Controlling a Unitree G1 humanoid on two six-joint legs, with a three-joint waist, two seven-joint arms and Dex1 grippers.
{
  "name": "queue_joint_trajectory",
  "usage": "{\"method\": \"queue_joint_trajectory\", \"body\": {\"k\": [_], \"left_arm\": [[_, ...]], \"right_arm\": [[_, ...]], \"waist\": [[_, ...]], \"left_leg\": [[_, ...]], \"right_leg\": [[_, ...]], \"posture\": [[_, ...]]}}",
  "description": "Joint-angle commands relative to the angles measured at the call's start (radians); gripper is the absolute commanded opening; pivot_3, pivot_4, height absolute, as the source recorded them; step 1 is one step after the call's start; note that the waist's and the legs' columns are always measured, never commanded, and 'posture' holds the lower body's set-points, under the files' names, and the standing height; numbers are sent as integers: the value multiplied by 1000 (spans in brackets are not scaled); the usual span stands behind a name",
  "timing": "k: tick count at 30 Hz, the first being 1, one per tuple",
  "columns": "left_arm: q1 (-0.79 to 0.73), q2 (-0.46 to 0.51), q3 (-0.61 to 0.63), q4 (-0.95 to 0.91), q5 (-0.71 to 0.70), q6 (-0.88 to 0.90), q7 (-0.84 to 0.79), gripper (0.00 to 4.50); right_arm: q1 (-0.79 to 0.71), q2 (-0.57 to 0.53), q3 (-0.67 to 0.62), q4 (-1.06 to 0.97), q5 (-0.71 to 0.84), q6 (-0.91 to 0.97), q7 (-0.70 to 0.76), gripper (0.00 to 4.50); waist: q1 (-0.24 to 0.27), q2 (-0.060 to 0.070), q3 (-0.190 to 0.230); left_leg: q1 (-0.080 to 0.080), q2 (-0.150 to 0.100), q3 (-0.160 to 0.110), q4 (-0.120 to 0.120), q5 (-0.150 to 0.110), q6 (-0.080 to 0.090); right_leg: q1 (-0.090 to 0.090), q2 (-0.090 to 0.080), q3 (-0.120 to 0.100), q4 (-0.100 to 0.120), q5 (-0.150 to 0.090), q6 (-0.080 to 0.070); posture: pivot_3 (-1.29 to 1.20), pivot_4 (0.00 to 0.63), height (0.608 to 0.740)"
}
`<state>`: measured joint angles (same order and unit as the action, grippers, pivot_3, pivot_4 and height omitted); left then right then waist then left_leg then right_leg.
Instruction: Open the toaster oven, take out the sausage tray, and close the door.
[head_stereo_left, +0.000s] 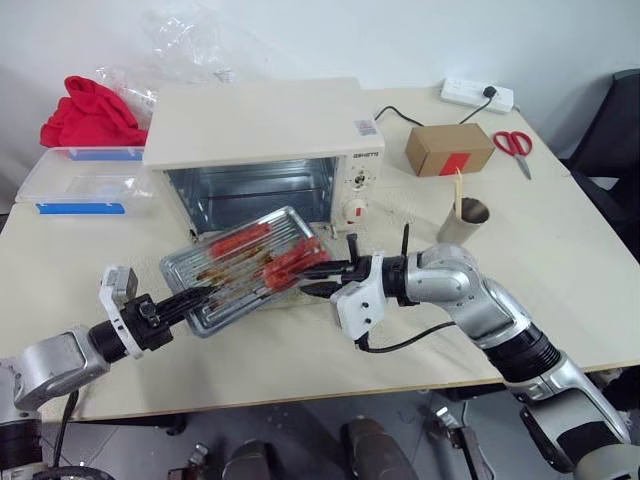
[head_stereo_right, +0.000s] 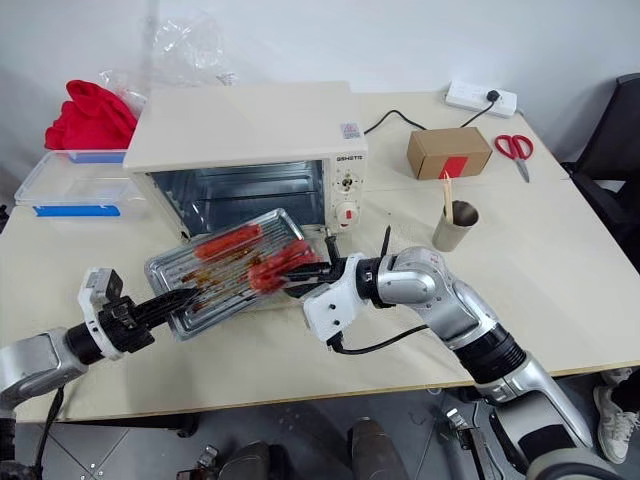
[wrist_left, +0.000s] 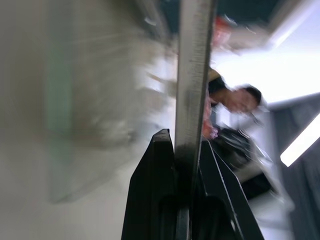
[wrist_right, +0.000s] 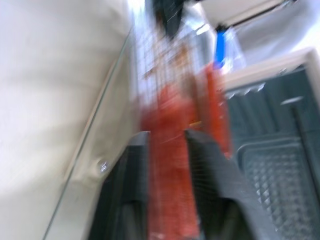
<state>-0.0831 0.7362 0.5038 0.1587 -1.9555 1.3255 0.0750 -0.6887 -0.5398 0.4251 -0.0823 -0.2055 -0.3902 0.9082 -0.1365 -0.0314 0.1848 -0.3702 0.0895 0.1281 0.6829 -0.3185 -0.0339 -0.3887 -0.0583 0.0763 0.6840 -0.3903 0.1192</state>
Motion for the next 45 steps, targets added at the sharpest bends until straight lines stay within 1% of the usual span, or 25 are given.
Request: {"method": "queue_joint_trajectory", "body": {"k": [1,4,5,7,11,16,20,23,27,33,35,38,40,41,45], "left_arm": [[13,-17,42,-47,-17,-19,-14,0],[28,-26,50,-59,-17,-20,-19,0],[36,-31,56,-63,-17,-19,-26,0],[52,-39,67,-67,-17,-14,-37,0],[97,-52,113,-82,-17,0,-86,0],[180,-41,151,-100,-17,18,-155,0],[334,-62,268,-97,-17,28,-273,0],[411,-91,325,-103,-17,8,-300,0],[445,-179,444,-107,-17,-50,-277,0],[460,-319,554,-172,-17,-118,-227,0],[459,-381,586,-207,-17,-154,-200,0],[416,-476,625,-265,-17,-231,-130,0],[365,-509,643,-291,-17,-285,-67,0],[330,-522,652,-300,-17,-311,-35,0],[237,-539,656,-312,-17,-359,66,0]], "right_arm": [[-9,-11,-48,-42,70,20,22,2385],[0,-17,-64,-54,122,57,49,3442],[6,-24,-72,-60,149,72,65,3720],[21,-36,-94,-73,215,114,97,3720],[75,-43,-184,-122,411,307,120,3720],[131,-76,-269,-150,528,487,129,3720],[203,-129,-334,-148,604,620,145,3720],[236,-140,-345,-167,633,656,162,3720],[287,-140,-359,-184,656,744,128,3720],[323,-117,-389,-193,709,895,46,3720],[329,-120,-386,-187,708,940,27,3720],[332,-124,-387,-164,705,1008,-10,3720],[323,-120,-393,-127,696,1049,-44,3343],[316,-118,-392,-95,672,1045,-66,3066],[311,-134,-346,-40,623,1045,-55,1851]], "waist": [[1,0,0],[2,0,0],[3,0,0],[6,1,0],[13,1,0],[30,1,0],[39,1,0],[45,1,1],[56,0,0],[64,0,0],[64,0,0],[65,0,0],[74,-1,0],[78,-1,0],[84,-1,0]], "left_leg": [[0,0,0,0,0,0],[0,0,-4,0,0,0],[0,0,-5,0,0,0],[1,-1,-9,0,0,0],[0,-2,-11,-1,0,1],[0,-2,-11,-1,0,1],[0,-5,-11,-2,-1,2],[-1,-6,-11,-5,-1,2],[-1,-6,-11,-6,-1,2],[-2,-7,-12,-6,-3,4],[-2,-7,-11,-6,-3,5],[-2,-7,-11,-6,-4,5],[-2,-8,-12,-6,-4,5],[-2,-9,-12,-5,-4,5],[-2,-9,-12,-4,-5,5]], "right_leg": [[1,0,-1,-1,0,0],[5,-1,-6,-6,0,0],[6,-1,-7,-6,0,0],[11,-2,-11,-10,0,0],[13,-3,-15,-13,0,0],[13,-3,-15,-14,0,-1],[14,-4,-15,-17,-1,-1],[14,-4,-16,-21,-1,-2],[14,-5,-16,-22,-1,-2],[16,-9,-17,-25,-1,-2],[16,-9,-17,-26,-1,-2],[17,-9,-17,-28,-1,-2],[17,-8,-17,-28,-1,-2],[17,-7,-17,-28,-1,-2],[18,-4,-17,-28,0,-2]], "posture": [[0,150,740],[0,150,740],[0,150,740],[0,150,740],[0,150,740],[0,150,740],[0,150,740],[0,150,740],[0,150,740],[0,150,740],[0,150,740],[0,150,740],[0,150,740],[0,150,740],[0,150,740]]}}
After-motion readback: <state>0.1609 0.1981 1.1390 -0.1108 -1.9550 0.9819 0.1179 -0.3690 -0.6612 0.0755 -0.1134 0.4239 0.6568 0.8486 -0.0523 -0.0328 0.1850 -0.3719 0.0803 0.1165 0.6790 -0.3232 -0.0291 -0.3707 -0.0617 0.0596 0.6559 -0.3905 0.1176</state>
